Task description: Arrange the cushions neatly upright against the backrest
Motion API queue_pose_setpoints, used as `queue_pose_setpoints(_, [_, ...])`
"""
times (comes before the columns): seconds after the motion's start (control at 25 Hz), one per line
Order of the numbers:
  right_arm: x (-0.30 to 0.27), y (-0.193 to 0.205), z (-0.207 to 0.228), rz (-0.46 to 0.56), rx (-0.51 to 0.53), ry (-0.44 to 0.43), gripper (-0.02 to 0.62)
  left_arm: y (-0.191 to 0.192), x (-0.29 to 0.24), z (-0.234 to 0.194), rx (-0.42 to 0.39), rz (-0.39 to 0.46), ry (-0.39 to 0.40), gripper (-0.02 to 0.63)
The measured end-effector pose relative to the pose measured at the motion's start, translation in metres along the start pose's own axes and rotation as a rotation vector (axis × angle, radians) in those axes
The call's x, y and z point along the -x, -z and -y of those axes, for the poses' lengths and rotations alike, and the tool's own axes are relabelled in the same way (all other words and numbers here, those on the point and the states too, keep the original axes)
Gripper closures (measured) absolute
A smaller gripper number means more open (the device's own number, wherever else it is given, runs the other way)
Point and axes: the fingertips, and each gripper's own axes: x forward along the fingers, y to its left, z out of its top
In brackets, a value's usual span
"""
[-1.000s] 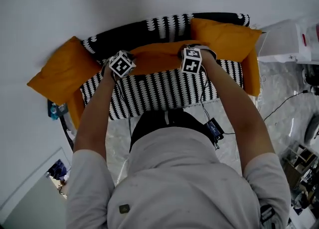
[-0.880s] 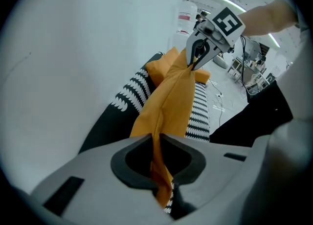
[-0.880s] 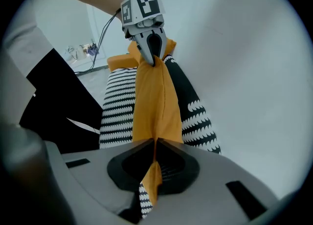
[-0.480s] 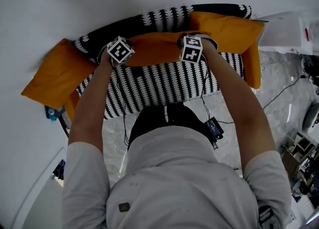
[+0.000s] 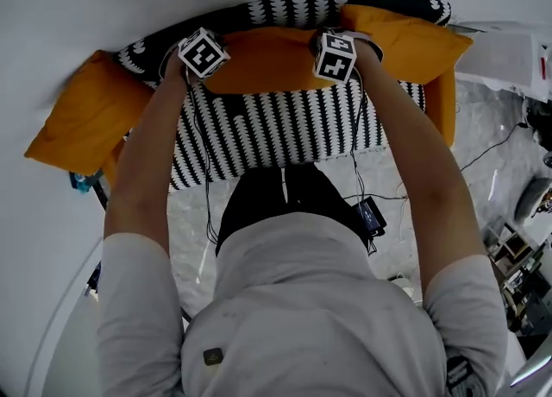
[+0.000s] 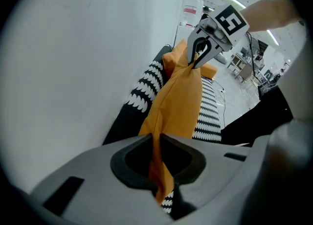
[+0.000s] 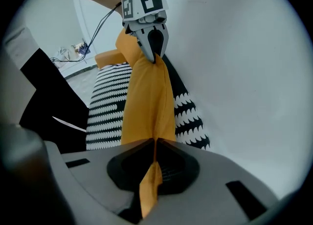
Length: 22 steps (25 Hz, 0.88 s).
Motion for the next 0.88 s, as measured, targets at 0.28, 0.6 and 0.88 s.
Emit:
queue_pose_setpoints(0.28, [-0.016,0.003,0.024,-0.009,-0.032,-0.023,0.558,-0.009,-0.012,-0.023,0.034,0.015,-0.007,0.560])
queue_pose_setpoints(0.6, [-0.037,0.005,0.029,0.001,-0.052,-0.050,0.558,0.011,-0.034,-0.030,0.054,-0.027,-0.027,0.512])
queue_pose_setpoints(0.88, [-0.046,0.004,0.026,-0.007,-0.077,-0.054,0.518,0.020,-0.036,-0.031,0.108,-0.015,-0.049,0.446])
